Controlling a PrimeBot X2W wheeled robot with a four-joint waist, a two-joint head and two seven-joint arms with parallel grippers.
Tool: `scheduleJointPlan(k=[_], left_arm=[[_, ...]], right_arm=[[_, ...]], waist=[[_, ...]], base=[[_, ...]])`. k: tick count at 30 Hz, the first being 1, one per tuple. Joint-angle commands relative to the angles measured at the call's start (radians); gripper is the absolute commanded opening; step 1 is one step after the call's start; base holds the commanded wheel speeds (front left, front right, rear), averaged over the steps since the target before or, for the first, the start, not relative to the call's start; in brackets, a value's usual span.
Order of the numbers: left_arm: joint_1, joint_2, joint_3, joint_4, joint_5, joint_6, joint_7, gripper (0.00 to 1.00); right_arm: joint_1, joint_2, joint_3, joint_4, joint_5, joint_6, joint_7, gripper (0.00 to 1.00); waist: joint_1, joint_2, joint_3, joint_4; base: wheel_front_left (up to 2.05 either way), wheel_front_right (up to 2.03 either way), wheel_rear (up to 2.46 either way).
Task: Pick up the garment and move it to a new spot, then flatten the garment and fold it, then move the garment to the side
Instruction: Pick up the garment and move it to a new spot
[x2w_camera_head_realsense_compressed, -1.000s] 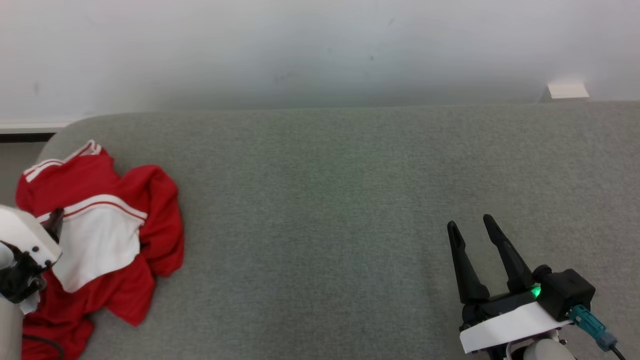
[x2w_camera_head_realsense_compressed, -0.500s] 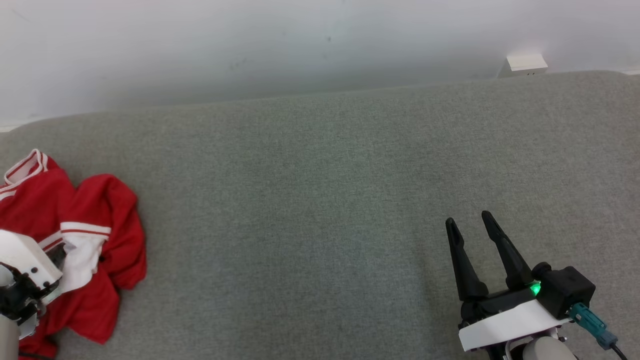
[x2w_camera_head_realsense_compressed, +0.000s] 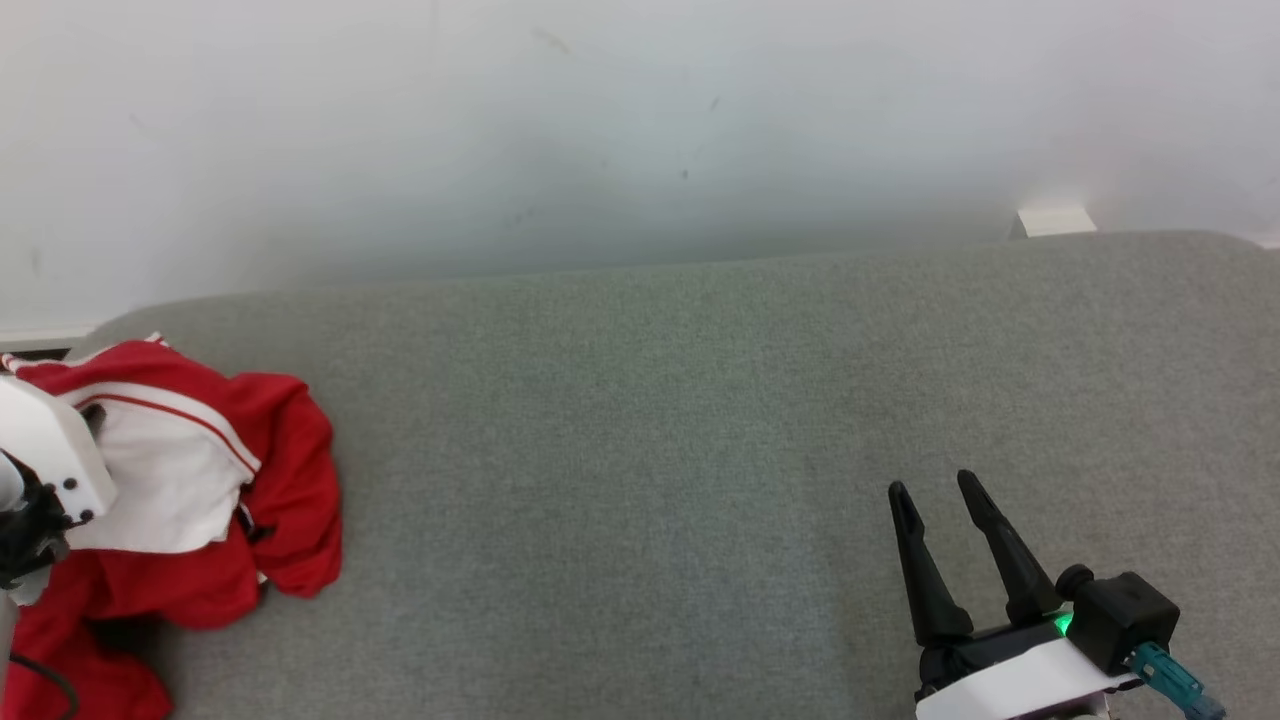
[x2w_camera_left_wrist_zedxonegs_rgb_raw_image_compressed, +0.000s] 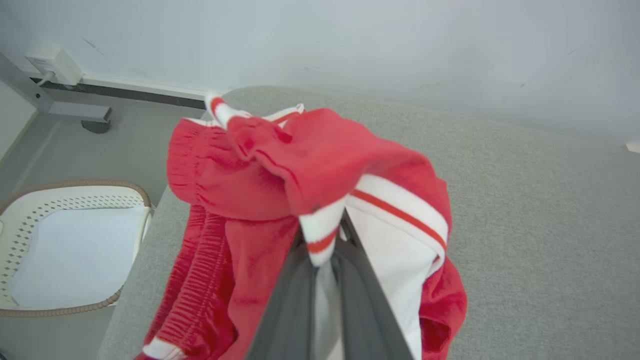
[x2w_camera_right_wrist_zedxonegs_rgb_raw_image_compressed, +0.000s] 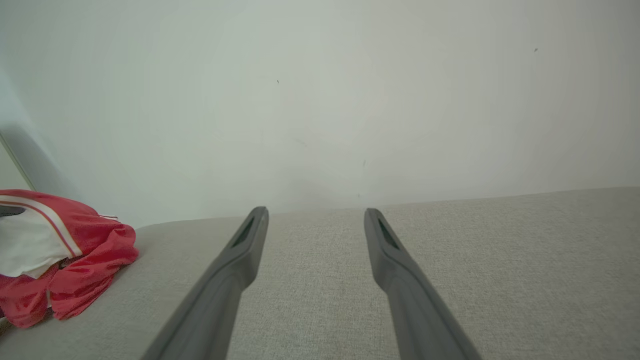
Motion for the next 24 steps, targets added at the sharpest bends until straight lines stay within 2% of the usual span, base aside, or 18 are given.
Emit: scheduleJointPlan(k=[1, 6, 14, 20, 24], left_arm=[[-0.009, 0.023, -0.022, -0.032, -0.002, 0.001, 0.001, 0.0], [-0.035, 0.041, -0.087, -0.157, -0.035, 0.001, -0.002, 0.0], [-0.075, 0.017, -0.179, -0.383, -0.046, 0.001, -0.033, 0.0], [-0.091, -0.034, -0.21, -0.541, -0.049, 0.002, -0.089, 0.0], [-0.084, -0.081, -0.219, -0.621, -0.044, 0.018, -0.125, 0.0]], right_arm=[[0.019, -0.004, -0.001, 0.005, 0.01, -0.002, 0.001, 1.0], [0.045, -0.004, -0.005, 0.002, 0.028, -0.002, 0.001, 1.0], [0.055, -0.004, -0.011, 0.002, 0.035, -0.002, 0.001, 1.0], [0.059, -0.004, -0.022, -0.003, 0.026, -0.002, 0.001, 1.0], [0.056, -0.004, -0.031, -0.009, 0.017, -0.002, 0.001, 1.0]], waist=[[0.0, -0.0001, -0.044, 0.011], [0.0, -0.0001, -0.084, 0.025], [0.0, -0.0001, -0.113, 0.021], [0.0, -0.0001, -0.123, -0.02], [0.0, -0.0001, -0.121, -0.064]], base=[[0.0, 0.0, 0.0], [0.0, 0.0, 0.0], [0.0, 0.0, 0.0], [0.0, 0.0, 0.0], [0.0, 0.0, 0.0]])
